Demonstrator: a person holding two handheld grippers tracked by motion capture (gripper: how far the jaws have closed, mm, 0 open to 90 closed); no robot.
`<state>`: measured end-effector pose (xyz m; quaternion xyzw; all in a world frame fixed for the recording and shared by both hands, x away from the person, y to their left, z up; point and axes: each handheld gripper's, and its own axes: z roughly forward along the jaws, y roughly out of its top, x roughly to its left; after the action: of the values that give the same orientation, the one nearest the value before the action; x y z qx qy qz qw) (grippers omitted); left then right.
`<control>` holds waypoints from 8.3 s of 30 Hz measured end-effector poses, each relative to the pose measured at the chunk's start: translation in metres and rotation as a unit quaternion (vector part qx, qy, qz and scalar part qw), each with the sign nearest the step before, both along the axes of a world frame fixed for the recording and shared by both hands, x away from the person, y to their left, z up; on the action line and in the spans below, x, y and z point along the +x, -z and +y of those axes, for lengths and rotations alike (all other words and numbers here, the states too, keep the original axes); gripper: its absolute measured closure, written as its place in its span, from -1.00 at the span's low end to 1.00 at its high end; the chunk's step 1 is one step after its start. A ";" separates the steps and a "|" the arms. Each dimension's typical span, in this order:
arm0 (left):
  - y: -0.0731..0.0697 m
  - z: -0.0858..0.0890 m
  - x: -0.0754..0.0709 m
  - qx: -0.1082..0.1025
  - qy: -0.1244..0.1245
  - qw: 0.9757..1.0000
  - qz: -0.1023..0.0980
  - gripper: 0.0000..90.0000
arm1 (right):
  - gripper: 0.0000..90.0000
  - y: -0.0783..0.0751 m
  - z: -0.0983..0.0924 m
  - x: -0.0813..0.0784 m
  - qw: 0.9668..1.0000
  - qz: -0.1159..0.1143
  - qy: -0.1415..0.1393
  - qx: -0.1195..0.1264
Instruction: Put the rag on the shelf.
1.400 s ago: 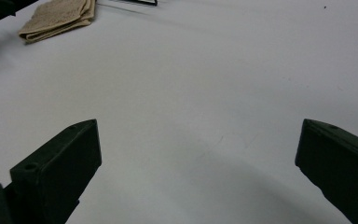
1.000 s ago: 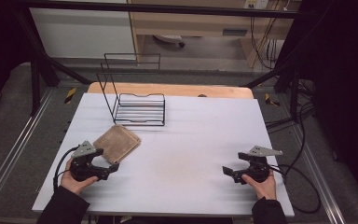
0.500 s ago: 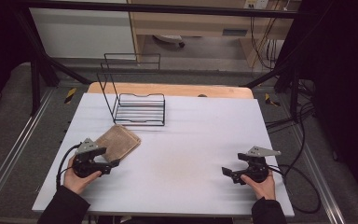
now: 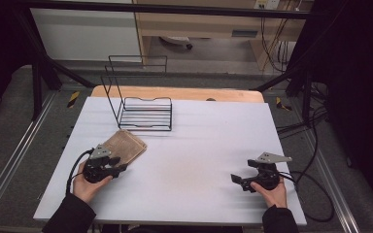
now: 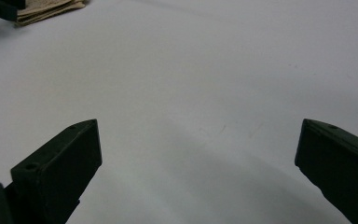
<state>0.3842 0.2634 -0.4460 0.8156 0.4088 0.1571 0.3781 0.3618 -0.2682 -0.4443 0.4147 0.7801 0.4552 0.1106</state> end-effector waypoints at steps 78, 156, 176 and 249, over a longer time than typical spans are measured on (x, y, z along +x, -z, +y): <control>-0.015 0.049 -0.030 -0.044 -0.021 0.999 0.004 -0.60 | -0.96 -0.015 0.036 0.006 1.000 -0.004 0.003 -0.023; -0.016 0.058 -0.027 -0.044 -0.030 0.999 -0.004 -0.84 | 0.41 0.006 0.334 0.075 0.985 0.059 -0.150 -0.057; -0.017 0.061 -0.027 -0.046 -0.038 0.998 -0.006 -0.82 | 0.89 0.003 0.333 0.074 0.985 0.092 -0.137 -0.041; -0.020 0.032 0.016 -0.030 -0.099 0.994 0.021 -0.13 | -0.49 -0.018 0.246 0.028 0.992 0.021 -0.105 -0.061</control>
<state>0.3998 0.2959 -0.4259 0.7628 0.4996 0.1644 0.3763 0.3893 -0.0223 -0.4259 0.3325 0.8478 0.4071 0.0708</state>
